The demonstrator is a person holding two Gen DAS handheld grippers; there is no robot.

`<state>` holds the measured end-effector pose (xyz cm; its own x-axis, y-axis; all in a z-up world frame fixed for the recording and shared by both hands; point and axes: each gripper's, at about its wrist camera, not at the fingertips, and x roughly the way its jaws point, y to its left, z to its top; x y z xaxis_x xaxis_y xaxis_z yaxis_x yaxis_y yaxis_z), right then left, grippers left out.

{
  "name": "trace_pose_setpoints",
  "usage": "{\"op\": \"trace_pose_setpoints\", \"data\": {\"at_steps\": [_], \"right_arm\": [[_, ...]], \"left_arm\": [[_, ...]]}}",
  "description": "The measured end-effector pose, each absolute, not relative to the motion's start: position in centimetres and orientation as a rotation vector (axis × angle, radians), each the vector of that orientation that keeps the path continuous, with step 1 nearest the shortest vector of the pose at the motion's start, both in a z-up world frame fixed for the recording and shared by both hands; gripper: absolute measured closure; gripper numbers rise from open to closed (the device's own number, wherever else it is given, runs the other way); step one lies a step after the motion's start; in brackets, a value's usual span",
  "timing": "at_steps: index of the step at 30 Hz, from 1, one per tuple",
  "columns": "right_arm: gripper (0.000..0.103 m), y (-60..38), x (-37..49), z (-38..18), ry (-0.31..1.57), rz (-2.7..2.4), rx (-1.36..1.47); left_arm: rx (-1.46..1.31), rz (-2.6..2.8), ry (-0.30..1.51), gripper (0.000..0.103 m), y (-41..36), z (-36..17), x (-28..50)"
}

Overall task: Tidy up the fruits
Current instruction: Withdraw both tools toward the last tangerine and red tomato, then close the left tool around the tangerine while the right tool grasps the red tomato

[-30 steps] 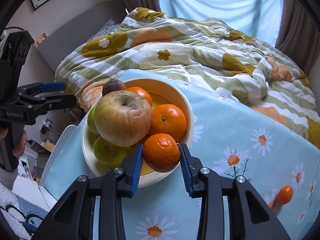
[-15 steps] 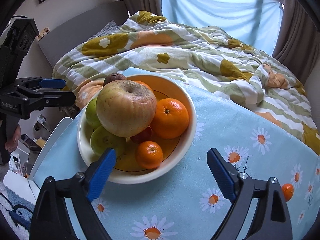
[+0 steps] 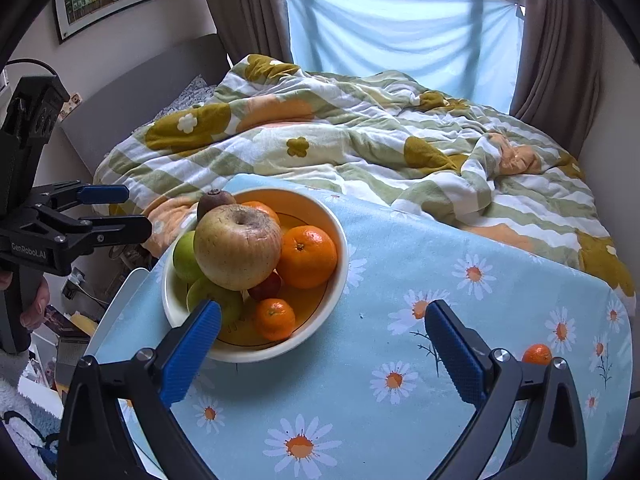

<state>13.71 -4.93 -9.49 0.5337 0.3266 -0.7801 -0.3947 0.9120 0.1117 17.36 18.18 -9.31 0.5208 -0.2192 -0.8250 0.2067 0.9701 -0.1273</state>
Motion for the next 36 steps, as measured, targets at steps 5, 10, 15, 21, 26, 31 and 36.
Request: {"op": "trace_pose_setpoints", "data": {"at_steps": [5, 10, 15, 21, 26, 31, 36], "right_arm": [[0.001, -7.8, 12.6, -7.5, 0.888, 0.398, -0.055], [0.001, -12.0, 11.2, -5.7, 0.897, 0.339, -0.032], [0.001, -17.2, 9.9, -4.8, 0.911, 0.263, 0.04], [0.001, -22.4, 8.2, -5.2, 0.94, 0.194, 0.103], [0.001, -26.2, 6.8, -6.6, 0.969, 0.113, 0.149], [0.001, -28.7, 6.1, -8.6, 1.002, 0.068, 0.147], [0.001, -30.1, 5.5, -11.3, 1.038, 0.023, 0.143]], "left_arm": [[0.007, -0.256, 0.959, 0.0, 15.3, -7.4, 16.3], [0.026, -0.277, 0.941, 0.0, 11.3, -6.4, 15.6], [0.038, -0.32, 0.935, 0.0, 6.7, -6.0, 15.0], [0.057, -0.37, 0.938, 0.0, 1.2, -6.6, 15.0], [0.086, -0.393, 0.929, 0.0, -3.2, -7.9, 15.6], [0.114, -0.449, 0.944, 0.0, -7.3, -10.0, 17.1], [0.152, -0.518, 0.976, 0.0, -11.3, -13.0, 19.1]]}}
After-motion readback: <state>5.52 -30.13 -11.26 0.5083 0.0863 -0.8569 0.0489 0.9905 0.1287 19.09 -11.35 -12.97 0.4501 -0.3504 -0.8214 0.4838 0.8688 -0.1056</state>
